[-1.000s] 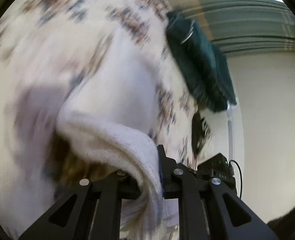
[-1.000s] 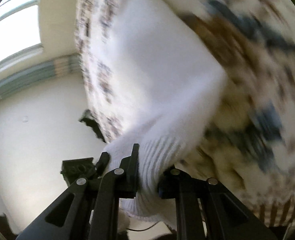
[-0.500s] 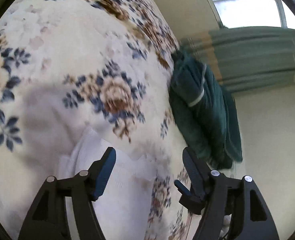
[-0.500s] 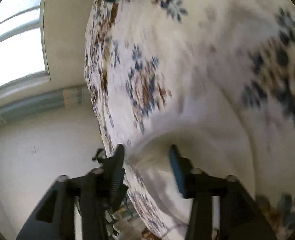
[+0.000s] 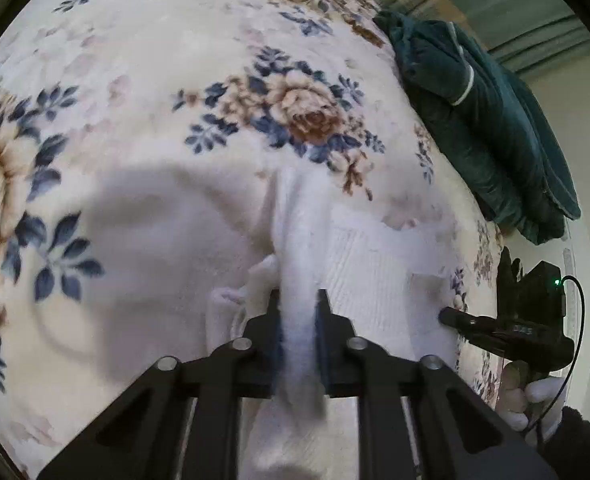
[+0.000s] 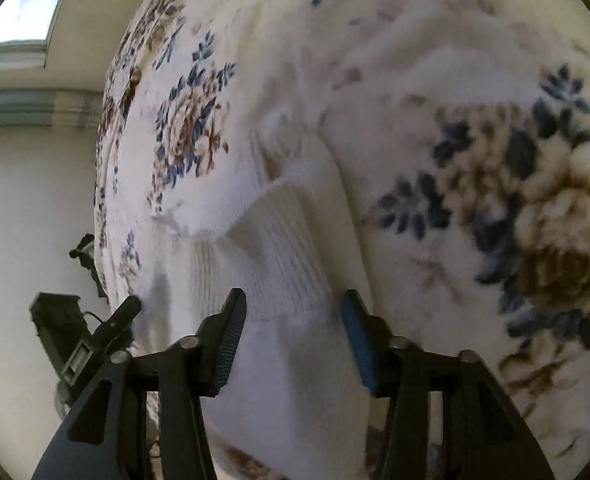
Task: Fold small clothes
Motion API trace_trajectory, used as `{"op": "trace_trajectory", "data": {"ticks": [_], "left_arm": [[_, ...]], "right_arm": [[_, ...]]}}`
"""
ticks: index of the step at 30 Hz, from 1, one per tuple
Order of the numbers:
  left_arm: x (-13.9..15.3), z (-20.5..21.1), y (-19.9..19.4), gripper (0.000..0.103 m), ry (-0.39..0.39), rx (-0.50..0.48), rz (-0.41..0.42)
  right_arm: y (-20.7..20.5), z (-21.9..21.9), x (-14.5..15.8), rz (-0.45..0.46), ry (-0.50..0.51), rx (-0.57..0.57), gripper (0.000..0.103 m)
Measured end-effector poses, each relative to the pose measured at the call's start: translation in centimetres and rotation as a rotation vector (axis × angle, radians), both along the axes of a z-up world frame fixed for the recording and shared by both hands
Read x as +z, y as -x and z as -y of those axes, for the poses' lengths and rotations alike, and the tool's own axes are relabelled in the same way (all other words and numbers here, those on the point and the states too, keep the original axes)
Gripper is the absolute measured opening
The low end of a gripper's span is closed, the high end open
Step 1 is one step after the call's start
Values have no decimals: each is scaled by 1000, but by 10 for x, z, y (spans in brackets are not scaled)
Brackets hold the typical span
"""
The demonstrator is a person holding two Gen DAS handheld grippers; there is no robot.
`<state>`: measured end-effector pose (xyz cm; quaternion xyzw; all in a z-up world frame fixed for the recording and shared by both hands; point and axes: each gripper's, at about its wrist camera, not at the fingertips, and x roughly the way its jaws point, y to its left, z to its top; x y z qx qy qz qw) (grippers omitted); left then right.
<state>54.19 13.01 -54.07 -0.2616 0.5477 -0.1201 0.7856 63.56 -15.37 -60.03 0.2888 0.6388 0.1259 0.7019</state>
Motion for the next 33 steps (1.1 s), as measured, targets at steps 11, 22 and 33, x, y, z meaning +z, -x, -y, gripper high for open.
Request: {"op": "trace_trajectory", "data": {"ticks": [11,22,33], "left_arm": [[1,-41,0,14,119,150,-21],[-2,-18,123,34,33,-15,-83],[-6,-29,140,4,-1,70,-41]], "right_arm": [[-33,-1,19,45,196,5,6],[85,29,22,-79,-12,-10,41],[146,21,7,-31,94,-90,7]]}}
